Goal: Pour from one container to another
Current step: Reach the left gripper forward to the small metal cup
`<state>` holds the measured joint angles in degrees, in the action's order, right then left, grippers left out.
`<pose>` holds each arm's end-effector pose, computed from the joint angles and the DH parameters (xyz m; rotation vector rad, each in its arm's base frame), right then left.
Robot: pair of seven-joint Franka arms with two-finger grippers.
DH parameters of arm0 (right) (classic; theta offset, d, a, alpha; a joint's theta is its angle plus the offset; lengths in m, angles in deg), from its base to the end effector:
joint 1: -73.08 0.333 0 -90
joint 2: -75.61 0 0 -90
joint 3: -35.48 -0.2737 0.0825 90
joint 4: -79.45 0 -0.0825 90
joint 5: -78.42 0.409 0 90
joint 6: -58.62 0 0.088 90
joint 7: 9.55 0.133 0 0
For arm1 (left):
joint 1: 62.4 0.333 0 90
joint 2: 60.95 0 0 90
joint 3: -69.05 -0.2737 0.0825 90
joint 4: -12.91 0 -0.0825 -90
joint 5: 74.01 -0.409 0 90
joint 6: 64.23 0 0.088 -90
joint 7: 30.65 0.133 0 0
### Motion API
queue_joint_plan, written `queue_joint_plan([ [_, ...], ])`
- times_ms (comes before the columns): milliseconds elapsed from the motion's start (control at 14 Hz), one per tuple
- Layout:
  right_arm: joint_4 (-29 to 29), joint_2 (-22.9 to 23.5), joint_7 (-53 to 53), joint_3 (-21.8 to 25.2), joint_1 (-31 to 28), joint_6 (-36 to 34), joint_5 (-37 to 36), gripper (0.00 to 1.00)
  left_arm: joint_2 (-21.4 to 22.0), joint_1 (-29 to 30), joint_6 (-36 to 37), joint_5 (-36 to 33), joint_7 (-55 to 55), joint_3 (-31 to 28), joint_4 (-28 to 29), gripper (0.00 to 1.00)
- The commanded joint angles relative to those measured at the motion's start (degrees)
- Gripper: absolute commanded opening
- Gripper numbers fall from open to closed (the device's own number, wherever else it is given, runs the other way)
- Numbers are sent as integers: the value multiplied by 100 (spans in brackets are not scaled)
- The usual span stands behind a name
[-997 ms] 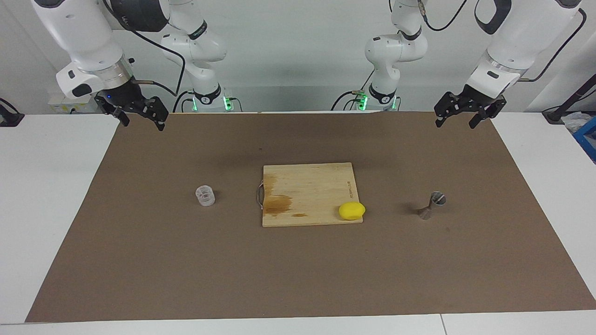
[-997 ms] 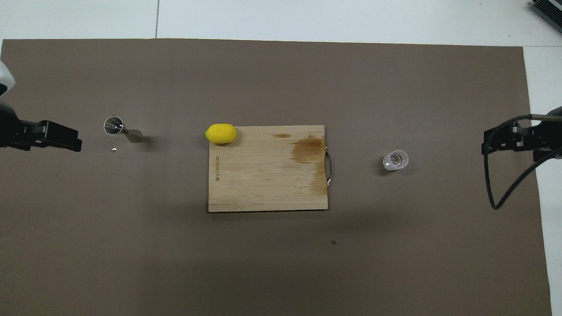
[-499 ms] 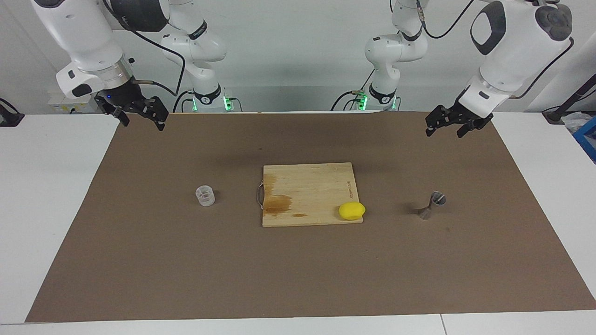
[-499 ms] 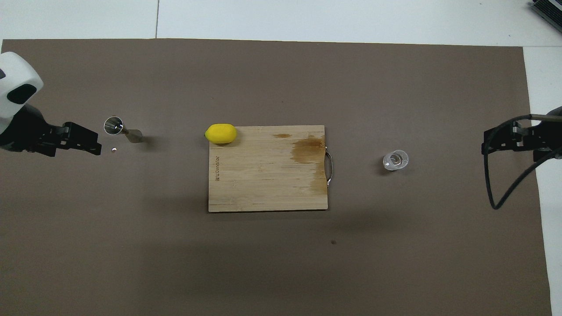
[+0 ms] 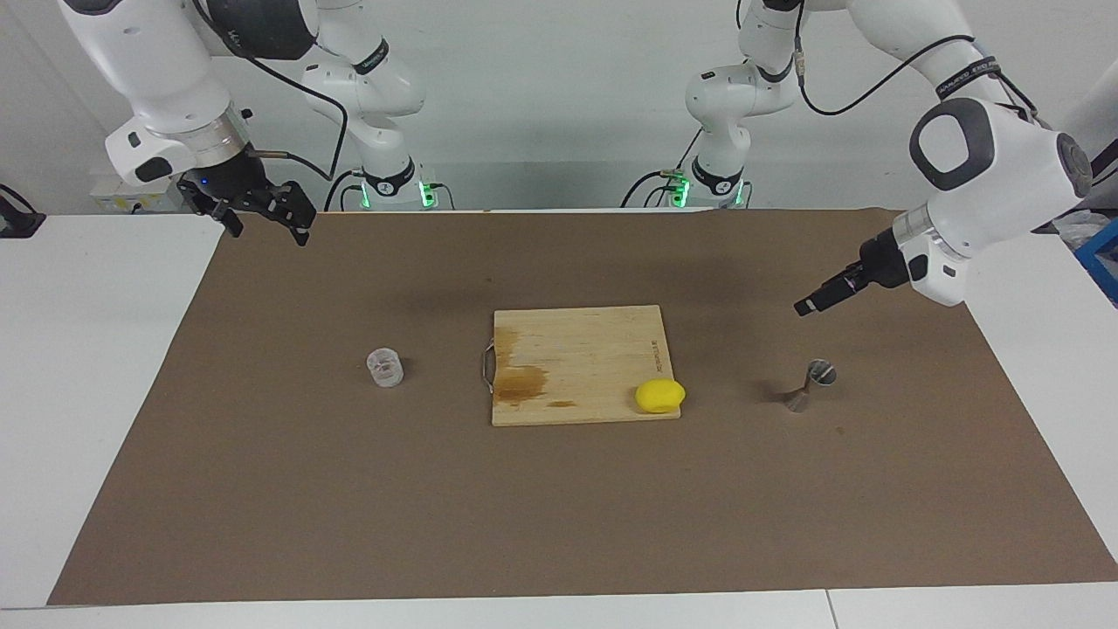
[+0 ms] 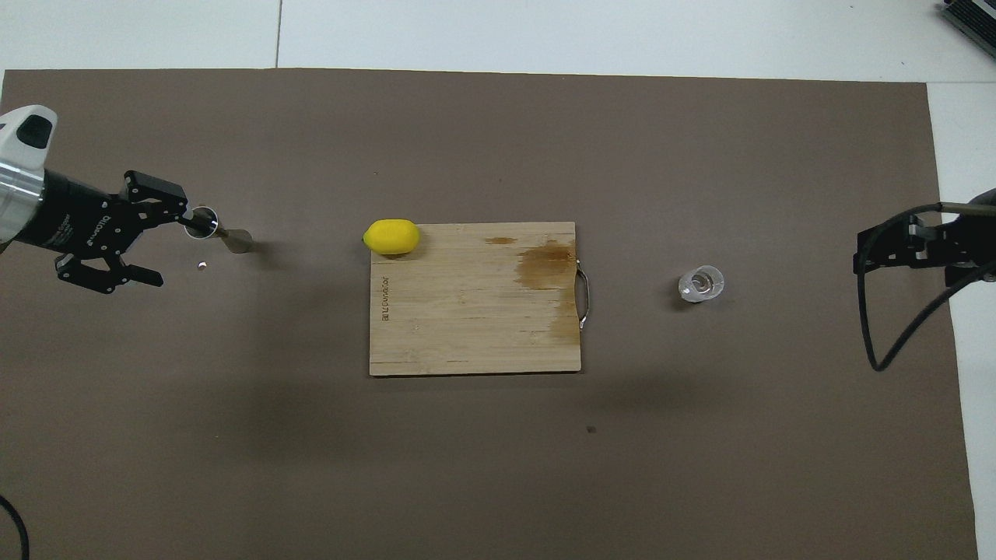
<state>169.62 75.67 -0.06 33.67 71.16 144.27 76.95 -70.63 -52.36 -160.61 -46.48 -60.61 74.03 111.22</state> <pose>0.5692 -0.0047 0.5479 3.0962 -0.2614 -0.1206 0.6080 -0.0011 0.4075 2.5119 0.9381 -0.4095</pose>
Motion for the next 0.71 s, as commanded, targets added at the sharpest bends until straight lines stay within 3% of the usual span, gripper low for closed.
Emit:
queue_joint_plan([
  [0,1,-6,-88,-39,-63,22,-21,100,185,332,-599,874,-1043,38,618,100],
  [142,1,-6,-88,-39,-63,22,-21,100,107,560,-1056,1717,-1860,47,856,100],
  [356,1,-6,-88,-39,-63,22,-21,100,-191,789,-1382,2422,-2495,55,971,100],
  [641,-8,-6,-88,-39,-63,22,-21,100,-527,1027,-1558,3598,-2734,64,1233,100],
])
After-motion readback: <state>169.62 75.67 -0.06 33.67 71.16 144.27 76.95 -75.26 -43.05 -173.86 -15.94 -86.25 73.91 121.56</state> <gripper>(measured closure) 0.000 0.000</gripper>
